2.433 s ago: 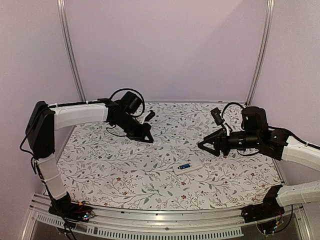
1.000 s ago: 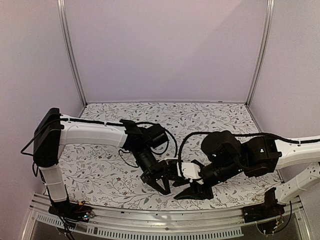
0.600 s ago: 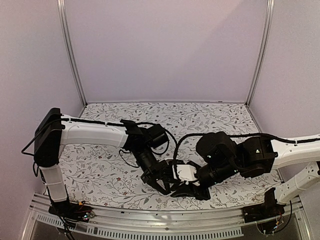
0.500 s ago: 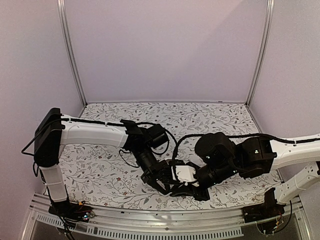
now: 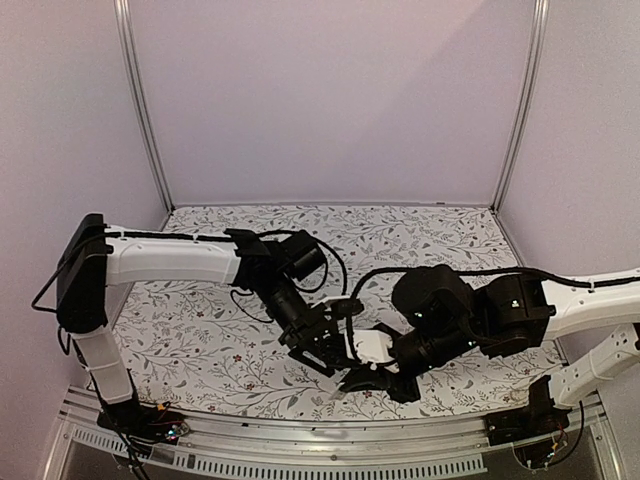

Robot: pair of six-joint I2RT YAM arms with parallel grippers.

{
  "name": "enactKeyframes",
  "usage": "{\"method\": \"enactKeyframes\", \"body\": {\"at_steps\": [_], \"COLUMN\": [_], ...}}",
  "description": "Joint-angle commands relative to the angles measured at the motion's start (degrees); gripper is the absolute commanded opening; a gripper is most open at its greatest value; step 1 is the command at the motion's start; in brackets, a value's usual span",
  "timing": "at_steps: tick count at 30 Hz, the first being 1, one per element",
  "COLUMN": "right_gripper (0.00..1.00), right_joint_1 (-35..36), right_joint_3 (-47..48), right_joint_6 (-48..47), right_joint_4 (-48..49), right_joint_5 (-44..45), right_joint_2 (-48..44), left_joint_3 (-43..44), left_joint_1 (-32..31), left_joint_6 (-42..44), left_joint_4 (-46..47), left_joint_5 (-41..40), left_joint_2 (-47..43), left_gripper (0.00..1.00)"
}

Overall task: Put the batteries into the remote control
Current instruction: Pass from the left arm to the right, then pass from the right arm to the left

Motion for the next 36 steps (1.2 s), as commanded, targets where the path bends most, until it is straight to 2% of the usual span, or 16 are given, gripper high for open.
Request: {"method": "enactKeyframes", "body": {"at_steps": [1,2,3,10,14,17,20,24,27,31,36], "right_gripper": [0.0,0.0,0.0,0.0,0.0,0.0,0.0,0.0,0.0,0.0,0.0], "right_joint_1": [-1.04,-2.33,-3.84,-16.44,-19.68,-22.72,-28.38,-35.25,-38.33,-38.72,-38.7], "right_joint_3": [-2.59,-3.32,-4.39,-11.71,-14.67,-16.17,-16.43,-18.23,-20.35,-20.64,-21.98], "right_joint_6": [3.6,4.84,5.88,20.19,26.64,32.87,37.29,46.83,53.49,59.87,66.56], "right_joint_4": [3.15,4.28,5.8,17.93,23.12,25.82,28.59,35.87,43.94,51.09,61.16], "right_joint_5": [1.23,0.38,-0.18,-4.18,-1.77,0.46,-4.64,-14.04,-18.92,-23.83,-26.93], "right_joint_2": [-2.83,-3.56,-4.28,-10.77,-12.87,-14.18,-13.77,-10.41,-7.83,-2.92,2.27], "left_joint_3": [-4.42,-6.32,-8.78,-28.28,-29.5,-32.73,-35.89,-37.13,-34.25,-29.24,-24.23], "left_joint_1": [8.26,9.55,10.48,12.96,11.8,5.33,-0.86,-7.88,-12.02,-13.72,-14.03], "left_joint_6": [-5.47,-6.41,-7.35,-7.16,2.48,12.24,20.05,30.9,38.2,43.92,51.14], "left_joint_4": [10.79,14.01,17.93,40.92,38.45,40.25,45.82,55.33,58.76,60.94,63.41], "left_joint_5": [-11.44,-14.79,-17.85,-49.36,-55.88,-64.07,-73.06,-76.13,-78.7,-78.69,-80.57], "left_joint_2": [-11.45,-14.36,-17.34,-42.98,-48.75,-50.84,-49.39,-44.02,-35.82,-27.37,-19.9], "left_gripper": [0.79,0.96,0.99,1.0,1.0,1.0,1.0,1.0,0.95,0.84,0.75]}}
